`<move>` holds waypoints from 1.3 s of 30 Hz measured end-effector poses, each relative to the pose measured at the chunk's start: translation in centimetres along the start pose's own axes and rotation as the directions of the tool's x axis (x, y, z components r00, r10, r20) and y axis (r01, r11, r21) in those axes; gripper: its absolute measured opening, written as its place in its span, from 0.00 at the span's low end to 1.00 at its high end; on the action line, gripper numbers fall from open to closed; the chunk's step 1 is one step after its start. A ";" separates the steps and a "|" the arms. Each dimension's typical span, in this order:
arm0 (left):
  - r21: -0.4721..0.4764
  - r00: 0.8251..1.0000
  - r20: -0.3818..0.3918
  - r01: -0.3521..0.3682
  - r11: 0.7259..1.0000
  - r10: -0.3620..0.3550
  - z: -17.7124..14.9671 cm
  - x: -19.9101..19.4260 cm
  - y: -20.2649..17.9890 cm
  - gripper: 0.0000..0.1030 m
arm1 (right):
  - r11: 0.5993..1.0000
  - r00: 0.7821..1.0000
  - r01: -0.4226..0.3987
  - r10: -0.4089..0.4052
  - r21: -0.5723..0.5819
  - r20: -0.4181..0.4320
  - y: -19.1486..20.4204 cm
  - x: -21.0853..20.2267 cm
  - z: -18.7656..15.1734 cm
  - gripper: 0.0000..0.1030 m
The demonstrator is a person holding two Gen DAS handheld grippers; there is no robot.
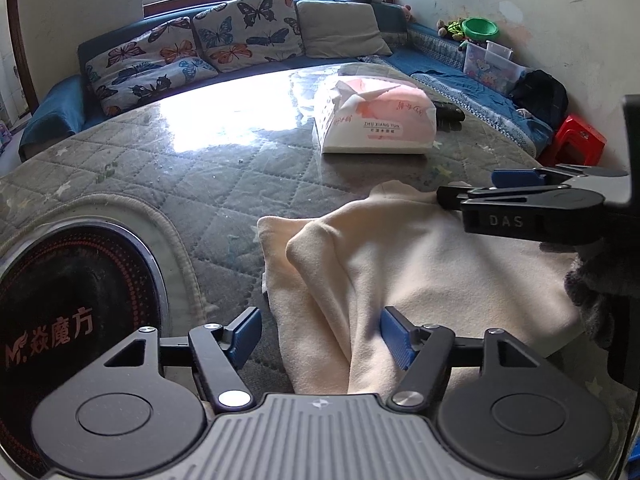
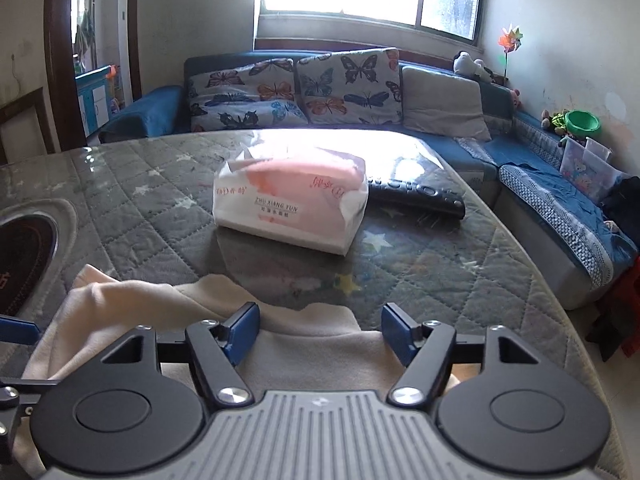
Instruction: Fold clothes
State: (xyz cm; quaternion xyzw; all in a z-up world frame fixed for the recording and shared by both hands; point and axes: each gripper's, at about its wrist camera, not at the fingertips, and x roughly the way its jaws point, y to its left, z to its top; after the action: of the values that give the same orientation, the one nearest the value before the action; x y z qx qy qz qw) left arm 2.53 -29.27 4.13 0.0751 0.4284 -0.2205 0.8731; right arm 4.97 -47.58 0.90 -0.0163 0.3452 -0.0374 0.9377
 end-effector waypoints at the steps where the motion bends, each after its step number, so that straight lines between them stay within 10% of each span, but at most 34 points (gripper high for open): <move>1: 0.004 1.000 0.003 -0.002 1.000 0.002 0.0 -0.1 -0.1 0.67 | 1.000 1.000 -0.003 0.003 0.001 0.008 0.0 -0.6 -0.1 0.67; 16: 0.104 0.998 0.060 -0.042 0.994 0.036 -2.3 -2.6 -2.4 0.72 | 0.998 0.997 -0.052 0.049 0.047 0.062 0.8 -9.2 -5.6 0.71; 39: 0.151 0.995 0.099 -0.025 0.988 0.010 -2.9 -3.4 -4.5 0.76 | 0.999 0.996 -0.003 -0.002 0.052 0.092 0.7 -10.9 -9.4 0.74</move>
State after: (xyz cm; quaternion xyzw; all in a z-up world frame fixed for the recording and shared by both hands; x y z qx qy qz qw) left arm -3.36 -31.23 5.26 0.1346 0.3665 -0.2484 0.8865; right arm -9.35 -46.06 0.78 0.0063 0.3004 -0.0453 0.9527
